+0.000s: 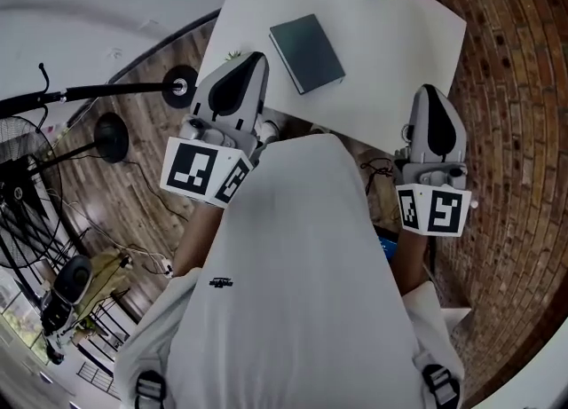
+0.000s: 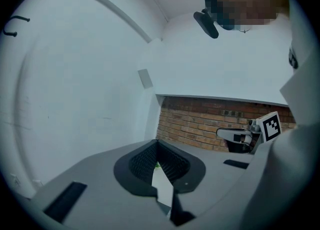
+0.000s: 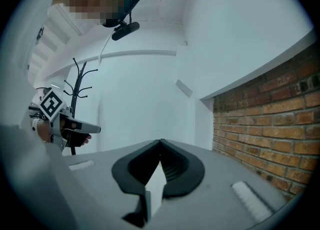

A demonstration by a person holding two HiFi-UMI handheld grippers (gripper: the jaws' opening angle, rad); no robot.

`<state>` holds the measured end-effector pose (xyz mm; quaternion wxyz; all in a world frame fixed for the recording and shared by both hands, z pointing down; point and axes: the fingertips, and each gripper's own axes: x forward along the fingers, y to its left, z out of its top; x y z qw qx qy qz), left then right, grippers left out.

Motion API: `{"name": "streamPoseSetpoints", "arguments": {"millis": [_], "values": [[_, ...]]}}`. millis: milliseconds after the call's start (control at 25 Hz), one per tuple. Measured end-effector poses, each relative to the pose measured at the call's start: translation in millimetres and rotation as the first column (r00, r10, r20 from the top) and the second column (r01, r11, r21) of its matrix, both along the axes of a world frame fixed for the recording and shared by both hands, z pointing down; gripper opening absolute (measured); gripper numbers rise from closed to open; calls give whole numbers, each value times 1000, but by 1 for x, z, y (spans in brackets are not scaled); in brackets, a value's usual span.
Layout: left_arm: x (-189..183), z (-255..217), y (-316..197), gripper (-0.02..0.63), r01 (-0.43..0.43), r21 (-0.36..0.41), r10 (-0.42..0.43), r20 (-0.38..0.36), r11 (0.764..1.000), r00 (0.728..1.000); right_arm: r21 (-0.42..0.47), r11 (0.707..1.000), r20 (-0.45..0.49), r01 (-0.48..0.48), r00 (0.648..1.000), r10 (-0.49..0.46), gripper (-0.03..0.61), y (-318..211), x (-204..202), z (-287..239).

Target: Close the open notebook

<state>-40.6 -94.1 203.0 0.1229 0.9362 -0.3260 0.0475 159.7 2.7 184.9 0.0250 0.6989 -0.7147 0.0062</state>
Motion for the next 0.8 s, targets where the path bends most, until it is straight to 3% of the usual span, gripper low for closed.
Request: {"name": "streamPoseSetpoints", "arguments": {"millis": [800], "values": [[0,2,-4,8,-15,-12,14,-8,1000,1000,18,1000,11,17,1000,-17,11,-17,-20,-4]]}}
